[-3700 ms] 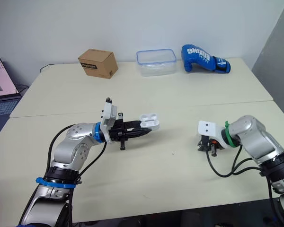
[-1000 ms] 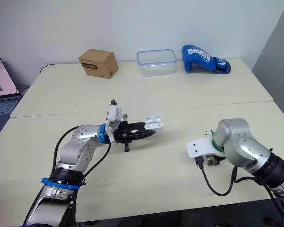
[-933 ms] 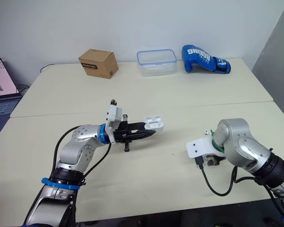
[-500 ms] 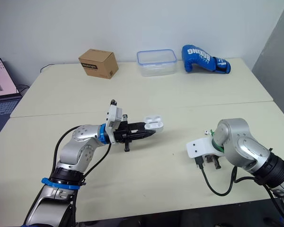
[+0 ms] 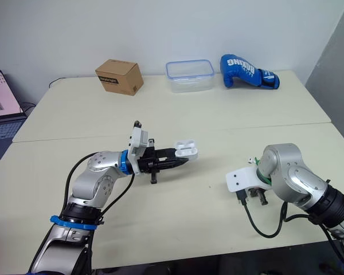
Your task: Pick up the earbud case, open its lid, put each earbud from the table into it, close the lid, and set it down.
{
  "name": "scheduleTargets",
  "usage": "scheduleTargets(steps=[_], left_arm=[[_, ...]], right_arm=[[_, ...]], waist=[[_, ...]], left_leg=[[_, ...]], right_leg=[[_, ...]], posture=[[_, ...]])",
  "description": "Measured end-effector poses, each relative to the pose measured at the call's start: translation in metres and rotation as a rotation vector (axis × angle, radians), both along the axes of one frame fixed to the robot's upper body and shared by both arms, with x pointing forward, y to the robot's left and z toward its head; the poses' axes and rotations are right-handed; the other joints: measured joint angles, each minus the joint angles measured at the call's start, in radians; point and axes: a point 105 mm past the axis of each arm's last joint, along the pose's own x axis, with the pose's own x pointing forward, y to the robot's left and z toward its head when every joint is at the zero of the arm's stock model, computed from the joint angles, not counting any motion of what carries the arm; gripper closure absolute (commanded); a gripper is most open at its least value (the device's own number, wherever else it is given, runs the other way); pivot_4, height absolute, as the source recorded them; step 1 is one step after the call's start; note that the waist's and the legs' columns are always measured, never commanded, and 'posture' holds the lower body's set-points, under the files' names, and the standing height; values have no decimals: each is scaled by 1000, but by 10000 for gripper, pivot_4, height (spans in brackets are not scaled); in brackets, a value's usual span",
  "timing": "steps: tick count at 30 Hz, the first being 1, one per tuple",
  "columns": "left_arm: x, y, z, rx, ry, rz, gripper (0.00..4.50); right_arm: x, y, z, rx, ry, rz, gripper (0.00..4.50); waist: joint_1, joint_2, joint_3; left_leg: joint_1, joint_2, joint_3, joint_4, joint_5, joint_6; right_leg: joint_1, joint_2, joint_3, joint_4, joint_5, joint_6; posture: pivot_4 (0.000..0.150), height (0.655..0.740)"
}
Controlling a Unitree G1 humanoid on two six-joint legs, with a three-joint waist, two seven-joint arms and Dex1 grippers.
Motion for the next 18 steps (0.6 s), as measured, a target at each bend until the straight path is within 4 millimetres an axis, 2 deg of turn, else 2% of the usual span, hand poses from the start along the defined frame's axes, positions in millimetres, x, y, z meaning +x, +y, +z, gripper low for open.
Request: scheduleTargets(steps=[5, 10, 14, 18], left_arm=[[5, 3, 4, -50, 17, 24, 36568], [6, 6, 8, -65, 10, 25, 36568], [6, 8, 4, -61, 29, 15, 36568], [7, 7, 7, -58, 23, -2, 36568]], right_arm=[[11, 26, 18, 326, -87, -111, 40935], [18, 56, 34, 763, -123, -376, 40935], [22, 66, 52, 1072, -179, -536, 40935], [19, 72, 67, 1294, -221, -617, 40935]], waist=[[0, 0, 0], [1, 0, 0], [1, 0, -1], [1, 0, -1]], left_leg=[[0, 0, -1, 0, 0, 0], [-1, 0, -2, 0, 0, 0], [0, -1, -2, 0, 0, 0], [0, -1, -3, 0, 0, 0]], right_leg=[[-1, 0, 0, 1, 0, 0], [-1, 0, 0, 1, 0, 0], [-1, 0, 0, 1, 0, 0], [-1, 0, 0, 2, 0, 0]], posture=[[1500, 7307], [1500, 7307], [1500, 7307], [1500, 7307]])
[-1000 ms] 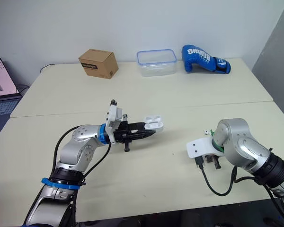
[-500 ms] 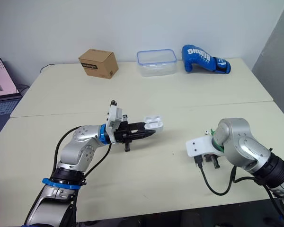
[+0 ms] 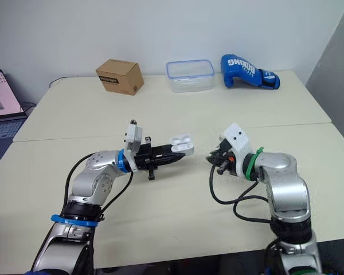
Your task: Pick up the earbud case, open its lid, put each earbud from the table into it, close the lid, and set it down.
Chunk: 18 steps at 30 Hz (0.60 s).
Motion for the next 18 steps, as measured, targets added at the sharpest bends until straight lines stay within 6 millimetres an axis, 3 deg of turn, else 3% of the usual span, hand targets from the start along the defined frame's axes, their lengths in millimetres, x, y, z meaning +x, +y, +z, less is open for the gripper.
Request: scheduleTargets(steps=[6, 18], left_arm=[[3, 0, 3, 4, 0, -13, 36568], [2, 4, 1, 21, 2, -17, 36568]], right_arm=[[-3, 5, 17, 220, -100, -73, 40935], [2, 26, 42, 340, -327, -113, 40935]], waist=[[-5, 1, -1], [-7, 2, -1]], left_leg=[[1, 0, 1, -1, 0, 0], [1, 0, 1, -1, 0, 0]], right_leg=[[-1, 0, 1, 1, 0, 0], [0, 1, 1, 1, 0, 0]], posture=[[1500, 7307], [1500, 7307]])
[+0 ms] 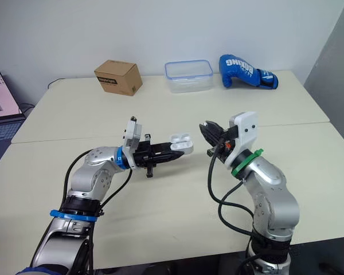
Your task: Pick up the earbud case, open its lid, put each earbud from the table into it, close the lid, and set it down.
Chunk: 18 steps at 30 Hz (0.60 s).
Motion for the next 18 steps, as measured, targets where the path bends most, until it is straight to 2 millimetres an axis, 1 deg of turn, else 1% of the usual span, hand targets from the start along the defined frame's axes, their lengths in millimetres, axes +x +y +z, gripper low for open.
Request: scheduleTargets(steps=[4, 8, 11, 18], left_arm=[[0, 1, -1, 5, 3, -2, 36568], [6, 6, 0, 11, 14, 18, 36568], [9, 6, 2, 10, 15, 23, 36568], [12, 6, 2, 6, 20, 39, 36568]], right_arm=[[-1, 11, 4, 14, -32, 8, 40935], [-5, 22, 5, 13, -35, 48, 40935], [-7, 28, 4, 15, -11, 83, 40935], [-12, 34, -2, 30, 88, 121, 40935]], waist=[[0, 0, 0], [0, 0, 0], [0, 0, 0], [0, 0, 0]], left_leg=[[0, 0, 0, 0, 0, 0], [0, 0, 0, 0, 0, 0], [0, 0, 0, 0, 0, 0], [0, 0, -1, 0, 0, 0]], right_leg=[[0, 0, 0, 0, 0, 0], [0, 0, 0, 0, 0, 0], [0, 0, 0, 0, 0, 0], [0, 0, 0, 0, 0, 0]], posture=[[1500, 7307], [1500, 7307], [1500, 7307], [1500, 7307]])
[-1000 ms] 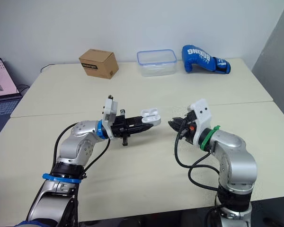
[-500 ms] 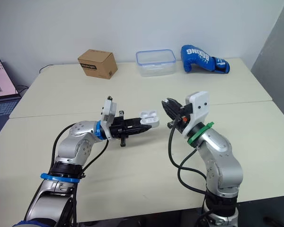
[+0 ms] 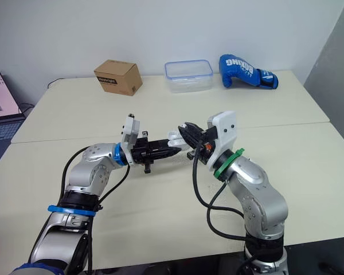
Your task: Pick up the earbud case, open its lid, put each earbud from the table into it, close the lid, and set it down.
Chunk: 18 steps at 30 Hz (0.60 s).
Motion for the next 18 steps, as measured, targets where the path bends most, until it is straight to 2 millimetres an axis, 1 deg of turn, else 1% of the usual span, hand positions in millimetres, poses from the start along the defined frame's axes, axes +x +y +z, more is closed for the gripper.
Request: scheduleTargets(steps=[4, 8, 18], left_arm=[[1, -2, 0, -8, 2, 9, 36568], [3, -6, 2, -13, -4, 11, 36568], [4, -7, 4, -5, -14, 16, 36568]], right_arm=[[0, 4, -3, 8, 55, 15, 40935], [1, 8, 3, 17, 54, 25, 40935], [7, 12, 0, 7, 81, 10, 40935]], waist=[[0, 0, 0], [0, 0, 0], [0, 0, 0]], left_leg=[[0, 0, 0, 0, 0, 0], [0, 0, 0, 0, 0, 0], [0, 0, 0, 0, 0, 0]], right_leg=[[0, 0, 0, 0, 0, 0], [0, 0, 0, 0, 0, 0], [0, 0, 0, 0, 0, 0]], posture=[[1500, 7307], [1500, 7307], [1500, 7307]])
